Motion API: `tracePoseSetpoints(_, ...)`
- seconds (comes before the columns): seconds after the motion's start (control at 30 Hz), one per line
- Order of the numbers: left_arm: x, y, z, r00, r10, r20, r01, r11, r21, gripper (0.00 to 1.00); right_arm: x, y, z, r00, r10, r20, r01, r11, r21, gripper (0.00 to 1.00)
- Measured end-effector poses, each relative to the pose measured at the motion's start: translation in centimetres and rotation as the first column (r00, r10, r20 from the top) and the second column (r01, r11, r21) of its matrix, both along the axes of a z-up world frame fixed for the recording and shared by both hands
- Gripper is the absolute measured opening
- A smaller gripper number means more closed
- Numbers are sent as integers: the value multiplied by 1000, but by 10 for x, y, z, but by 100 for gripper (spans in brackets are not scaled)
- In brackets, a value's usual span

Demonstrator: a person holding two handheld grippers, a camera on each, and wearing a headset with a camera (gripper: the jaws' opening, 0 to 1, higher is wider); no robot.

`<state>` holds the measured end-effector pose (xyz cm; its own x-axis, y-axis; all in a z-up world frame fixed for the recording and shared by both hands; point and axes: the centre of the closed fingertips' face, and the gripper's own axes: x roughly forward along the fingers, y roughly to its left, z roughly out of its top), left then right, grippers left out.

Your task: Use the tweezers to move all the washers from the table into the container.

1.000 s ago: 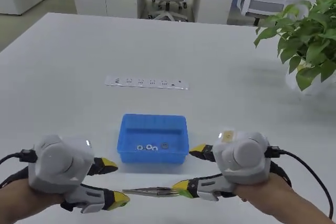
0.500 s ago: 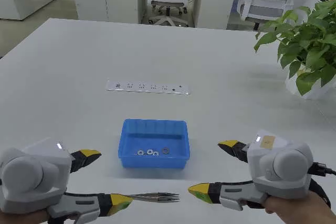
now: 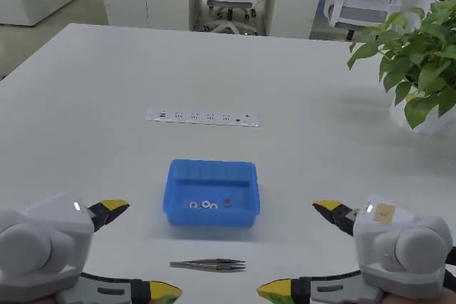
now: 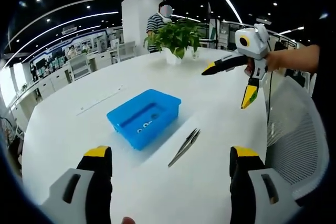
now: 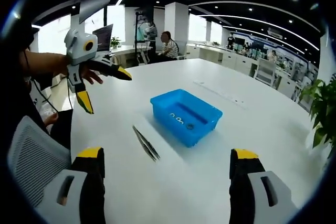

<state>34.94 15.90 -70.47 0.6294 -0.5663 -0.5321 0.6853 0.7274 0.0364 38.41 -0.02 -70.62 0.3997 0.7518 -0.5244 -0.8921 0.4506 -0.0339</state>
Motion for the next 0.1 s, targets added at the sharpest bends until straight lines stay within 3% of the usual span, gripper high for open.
tracePoseSetpoints(0.1,1,0,1,1000,4,4,-4,1000,-1,99,1,-1,3,1000,-9,13,9,1000,8,100)
